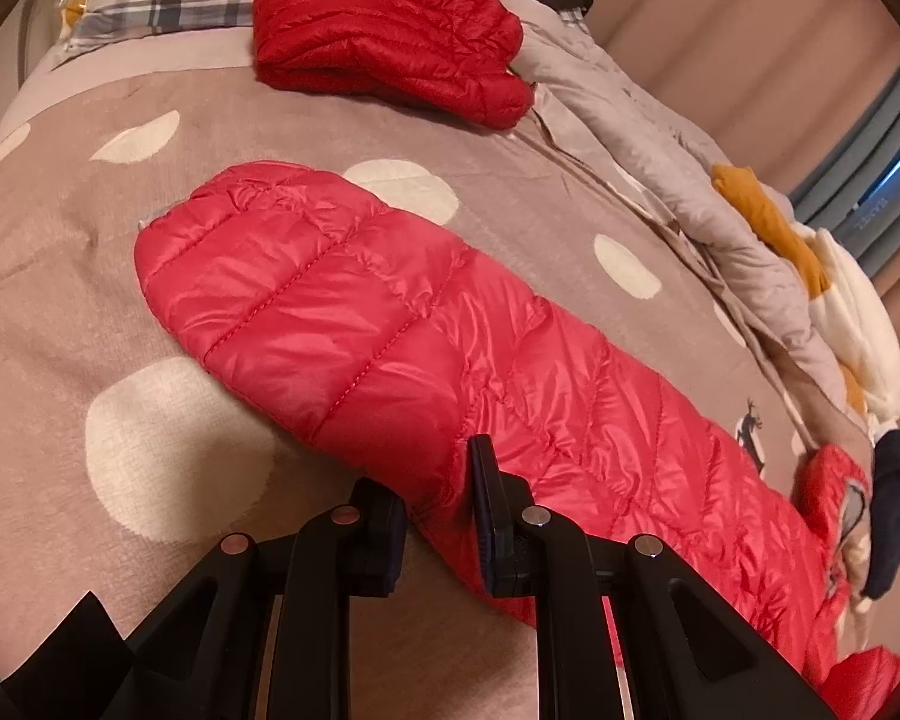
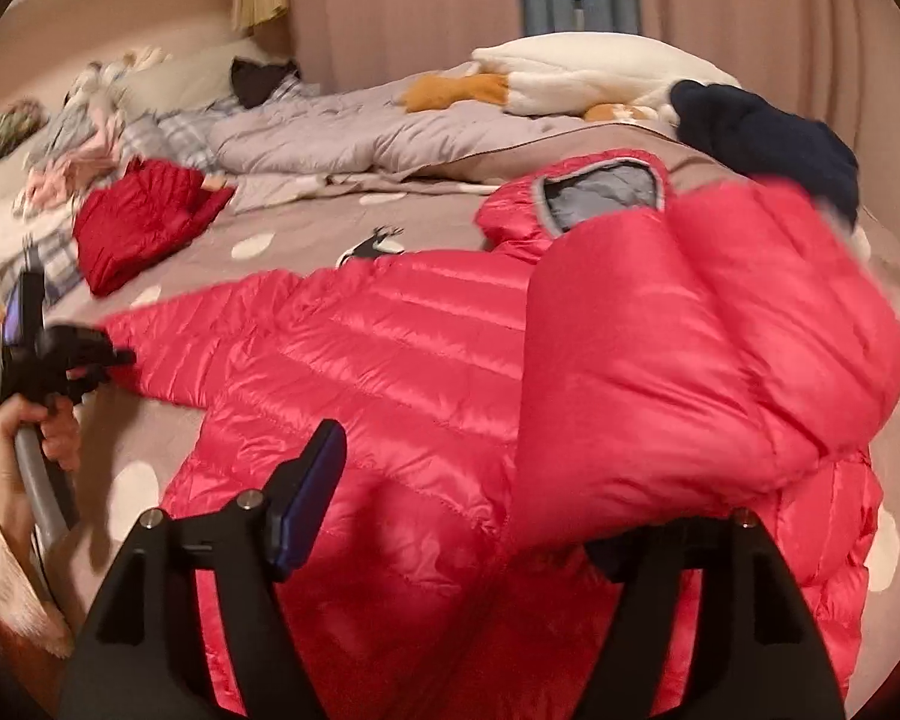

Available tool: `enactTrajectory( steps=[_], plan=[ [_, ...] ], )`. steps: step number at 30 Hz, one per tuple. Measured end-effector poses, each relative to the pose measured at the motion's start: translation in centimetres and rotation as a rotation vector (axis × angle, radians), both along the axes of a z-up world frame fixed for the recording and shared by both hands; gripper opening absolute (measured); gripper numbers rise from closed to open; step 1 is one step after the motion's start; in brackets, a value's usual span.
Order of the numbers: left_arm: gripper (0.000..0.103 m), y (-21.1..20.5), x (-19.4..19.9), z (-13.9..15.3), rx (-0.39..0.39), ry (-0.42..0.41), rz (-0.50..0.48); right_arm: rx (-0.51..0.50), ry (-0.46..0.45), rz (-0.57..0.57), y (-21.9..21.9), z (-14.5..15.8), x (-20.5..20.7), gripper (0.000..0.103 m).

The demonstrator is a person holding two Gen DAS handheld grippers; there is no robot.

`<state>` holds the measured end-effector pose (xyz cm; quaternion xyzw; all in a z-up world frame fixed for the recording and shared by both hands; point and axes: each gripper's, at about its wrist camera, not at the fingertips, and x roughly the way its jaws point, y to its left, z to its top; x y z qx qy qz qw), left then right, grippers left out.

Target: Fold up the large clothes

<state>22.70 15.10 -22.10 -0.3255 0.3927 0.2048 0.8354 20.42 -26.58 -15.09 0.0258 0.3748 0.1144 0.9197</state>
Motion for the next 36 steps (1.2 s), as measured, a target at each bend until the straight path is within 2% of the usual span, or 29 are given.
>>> enactTrajectory(
  steps=[3,5,10,13,15,17,18,21,23,26,28,30,31,33,36],
  plan=[
    [0.015,0.0,0.1,-0.1,0.008,0.008,0.003,0.097,-0.015,-0.101,-3.2,1.0,-0.1,0.084],
    [0.015,-0.2,0.1,-0.1,0.018,0.013,0.004,0.121,-0.030,-0.153,-4.6,1.6,-0.5,0.087],
    [0.015,-0.5,0.5,-0.2,0.048,0.032,0.000,0.259,-0.088,-0.241,-7.8,2.8,-1.0,0.088],
    [0.015,-0.5,0.4,-0.2,0.052,0.033,-0.003,0.331,-0.063,-0.275,-8.5,1.8,0.1,0.083],
    [0.015,-0.6,0.5,-0.2,0.048,0.033,-0.003,0.373,-0.036,-0.279,-8.3,1.0,0.7,0.069],
    [0.015,-0.6,0.5,-0.3,0.045,0.034,-0.002,0.419,-0.019,-0.232,-7.3,0.6,1.1,0.065],
    [0.015,-0.6,0.5,-0.3,0.044,0.034,-0.003,0.428,-0.021,-0.172,-6.0,0.7,1.2,0.065],
    [0.015,-0.7,0.6,-0.3,0.061,0.035,-0.008,0.353,-0.045,-0.057,-3.3,1.7,0.7,0.067],
    [0.015,-1.1,0.7,-0.1,0.094,0.042,-0.026,0.265,-0.067,-0.046,-1.9,2.4,0.1,0.067],
    [0.015,-1.3,0.7,0.1,0.119,0.037,-0.031,0.097,-0.064,-0.205,-1.5,2.9,-0.2,0.075],
    [0.015,-1.3,0.5,0.4,0.130,0.025,-0.028,0.129,-0.076,-0.267,-2.9,2.9,-0.5,0.075],
    [0.015,-1.2,0.3,0.7,0.128,0.005,-0.019,0.195,-0.029,-0.344,-5.0,2.5,-0.3,0.076],
    [0.015,-1.1,0.2,0.8,0.124,0.001,-0.017,0.210,0.008,-0.425,-6.5,2.0,-0.1,0.076],
    [0.015,-1.1,0.1,1.2,0.122,-0.014,-0.005,0.186,0.037,-0.521,-8.4,1.1,-0.2,0.077],
    [0.014,-1.3,0.3,1.7,0.135,-0.027,-0.005,0.164,0.080,-0.603,-10.9,-0.2,-0.3,0.076]
  ],
)
